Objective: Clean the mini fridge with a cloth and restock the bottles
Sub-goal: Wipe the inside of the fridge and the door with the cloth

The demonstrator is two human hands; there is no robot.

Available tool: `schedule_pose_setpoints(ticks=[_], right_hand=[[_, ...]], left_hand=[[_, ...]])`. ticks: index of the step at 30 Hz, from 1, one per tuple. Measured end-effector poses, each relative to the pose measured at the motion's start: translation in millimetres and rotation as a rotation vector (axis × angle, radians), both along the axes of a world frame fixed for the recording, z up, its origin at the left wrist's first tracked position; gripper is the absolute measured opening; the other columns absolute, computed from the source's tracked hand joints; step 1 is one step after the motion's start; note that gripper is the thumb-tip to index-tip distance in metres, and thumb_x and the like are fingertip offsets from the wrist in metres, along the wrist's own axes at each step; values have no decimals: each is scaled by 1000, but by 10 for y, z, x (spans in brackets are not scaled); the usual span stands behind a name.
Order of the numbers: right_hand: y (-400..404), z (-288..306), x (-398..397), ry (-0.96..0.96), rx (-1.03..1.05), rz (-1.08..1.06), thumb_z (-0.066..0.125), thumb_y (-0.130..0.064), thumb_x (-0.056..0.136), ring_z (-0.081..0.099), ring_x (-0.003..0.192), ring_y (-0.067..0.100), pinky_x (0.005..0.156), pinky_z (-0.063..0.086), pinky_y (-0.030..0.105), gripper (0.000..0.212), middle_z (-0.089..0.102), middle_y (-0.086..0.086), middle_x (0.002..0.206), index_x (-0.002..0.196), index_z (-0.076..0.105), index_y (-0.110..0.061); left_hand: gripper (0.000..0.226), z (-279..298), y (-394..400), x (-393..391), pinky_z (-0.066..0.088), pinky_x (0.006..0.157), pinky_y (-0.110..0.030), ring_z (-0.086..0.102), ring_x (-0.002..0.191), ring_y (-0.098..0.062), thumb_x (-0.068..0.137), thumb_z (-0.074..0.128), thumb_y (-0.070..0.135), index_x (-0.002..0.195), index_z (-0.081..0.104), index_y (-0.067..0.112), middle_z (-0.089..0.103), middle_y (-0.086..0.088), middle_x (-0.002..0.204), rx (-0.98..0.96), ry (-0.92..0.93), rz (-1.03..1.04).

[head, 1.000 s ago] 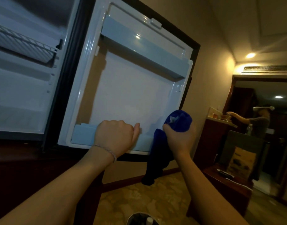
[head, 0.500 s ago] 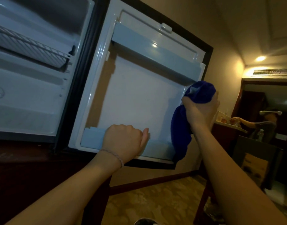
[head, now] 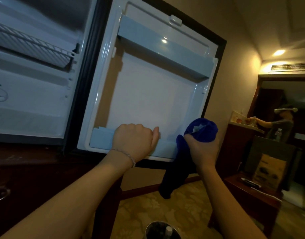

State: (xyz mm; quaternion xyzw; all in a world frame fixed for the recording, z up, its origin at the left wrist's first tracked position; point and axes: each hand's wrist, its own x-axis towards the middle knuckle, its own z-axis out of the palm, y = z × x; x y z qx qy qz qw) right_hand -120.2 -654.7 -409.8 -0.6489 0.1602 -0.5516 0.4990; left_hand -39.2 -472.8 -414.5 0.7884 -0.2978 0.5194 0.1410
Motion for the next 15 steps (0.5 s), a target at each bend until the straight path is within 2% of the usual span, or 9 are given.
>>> schedule_pose_setpoints(ticks=[3, 5, 8, 10, 13, 15], right_hand=[[48, -5, -47, -28, -2, 27, 81, -7, 71, 57, 90, 5, 86, 52, 31, 53, 57, -12, 100, 99, 48, -38], [91, -60, -120, -58, 36, 68, 77, -3, 77, 55, 84, 4, 79, 50, 25, 50, 54, -14, 94, 92, 45, -37], [89, -248, -259, -60, 88, 115, 74, -2, 84, 59, 80, 10, 73, 50, 25, 40, 57, -6, 88, 86, 47, -32], [63, -437, -318, 1, 83, 143, 76, -10, 84, 63, 87, 17, 77, 51, 31, 33, 62, -3, 90, 89, 51, -31], [58, -656, -319, 61, 130, 185, 84, -23, 78, 65, 92, 17, 81, 55, 38, 36, 67, -1, 98, 98, 56, -33], [68, -691, -277, 34, 104, 162, 87, -30, 74, 70, 88, 19, 81, 59, 43, 38, 72, 0, 96, 102, 63, -26]], left_hand=[[65, -12, -20, -40, 3, 48, -25, 30, 40, -21, 97, 21, 43, 56, 65, 18, 56, -2, 51, 66, -73, 77], [63, -39, -41, -10, 10, 47, -27, 31, 47, -20, 102, 21, 46, 68, 68, 20, 61, -2, 63, 59, -57, 73], [61, -11, -17, -50, 12, 47, -28, 26, 45, -17, 103, 22, 47, 71, 68, 20, 43, 2, 55, 58, 3, 96], [60, 18, -20, -68, 13, 47, -28, 23, 45, -16, 103, 20, 47, 77, 68, 21, 31, 3, 54, 105, 46, 117], [59, 42, -9, -109, 13, 47, -28, 23, 45, -15, 103, 19, 47, 83, 69, 22, 29, 3, 55, 164, 70, 164], [61, 43, 5, -115, 14, 47, -27, 24, 45, -15, 102, 20, 48, 80, 70, 22, 30, 4, 54, 145, 68, 176]])
